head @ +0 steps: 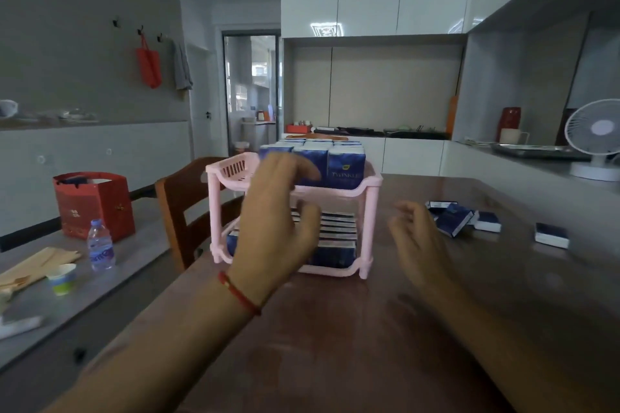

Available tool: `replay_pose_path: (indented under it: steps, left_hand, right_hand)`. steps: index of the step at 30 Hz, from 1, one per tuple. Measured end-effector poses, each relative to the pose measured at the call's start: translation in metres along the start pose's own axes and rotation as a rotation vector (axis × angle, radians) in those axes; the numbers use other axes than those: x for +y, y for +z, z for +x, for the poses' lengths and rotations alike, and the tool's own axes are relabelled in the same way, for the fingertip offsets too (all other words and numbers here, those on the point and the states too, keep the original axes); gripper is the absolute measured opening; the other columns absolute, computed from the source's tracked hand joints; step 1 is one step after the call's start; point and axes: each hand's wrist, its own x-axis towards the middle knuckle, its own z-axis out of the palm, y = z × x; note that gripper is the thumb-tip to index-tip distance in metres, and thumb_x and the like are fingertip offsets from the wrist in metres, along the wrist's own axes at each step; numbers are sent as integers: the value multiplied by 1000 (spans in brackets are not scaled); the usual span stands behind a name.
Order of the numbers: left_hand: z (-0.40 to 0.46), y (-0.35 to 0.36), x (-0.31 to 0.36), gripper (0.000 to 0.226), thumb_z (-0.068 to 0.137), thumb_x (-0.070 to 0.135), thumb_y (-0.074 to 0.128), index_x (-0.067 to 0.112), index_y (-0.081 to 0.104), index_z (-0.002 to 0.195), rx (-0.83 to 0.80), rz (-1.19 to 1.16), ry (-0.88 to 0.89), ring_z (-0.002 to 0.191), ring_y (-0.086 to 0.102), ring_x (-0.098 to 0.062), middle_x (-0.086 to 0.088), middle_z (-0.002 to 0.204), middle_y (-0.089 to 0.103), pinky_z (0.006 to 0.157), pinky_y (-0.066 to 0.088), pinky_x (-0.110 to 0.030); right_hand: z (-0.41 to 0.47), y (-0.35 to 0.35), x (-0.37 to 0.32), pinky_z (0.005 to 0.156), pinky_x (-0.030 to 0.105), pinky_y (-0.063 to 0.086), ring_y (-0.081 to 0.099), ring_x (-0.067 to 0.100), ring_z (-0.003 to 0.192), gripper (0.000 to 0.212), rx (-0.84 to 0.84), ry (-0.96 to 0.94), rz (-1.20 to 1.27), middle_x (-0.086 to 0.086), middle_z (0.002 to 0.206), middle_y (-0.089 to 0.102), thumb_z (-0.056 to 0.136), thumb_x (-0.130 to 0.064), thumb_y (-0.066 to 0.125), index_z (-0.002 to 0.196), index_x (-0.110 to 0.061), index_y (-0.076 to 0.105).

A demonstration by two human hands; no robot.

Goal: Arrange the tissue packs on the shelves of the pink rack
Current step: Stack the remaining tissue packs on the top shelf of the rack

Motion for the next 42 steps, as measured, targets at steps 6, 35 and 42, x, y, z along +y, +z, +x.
replay_pose_path:
  steps: [6, 35, 42]
  left_hand:
    - [-53, 112, 52, 32, 70, 13, 57, 19, 61, 101, -473, -218, 22, 98, 49, -11, 6, 104, 55, 84, 41, -20]
    - [-51, 197, 45, 49, 81, 17, 62, 27, 49, 128, -755, -85, -93, 121, 36, -14, 4, 128, 46, 87, 24, -16]
    - [-49, 198, 44, 47, 84, 17, 62, 25, 50, 129, -745, -106, -127, 120, 39, -15, 3, 128, 49, 85, 24, -15]
  right_hand:
    - [22, -37, 27, 83, 42, 54, 62, 27, 100, 31, 254, 282, 54, 6, 111, 62, 88, -20, 61, 117, -15, 54]
    - [83, -196, 201, 96, 47, 49, 54, 35, 115, 40, 43, 272, -760, 14, 131, 53, 86, -26, 67, 124, -24, 55]
    - [83, -196, 201, 98, 41, 49, 64, 27, 110, 26, -4, 181, -690, 3, 121, 71, 94, -33, 61, 116, -25, 71]
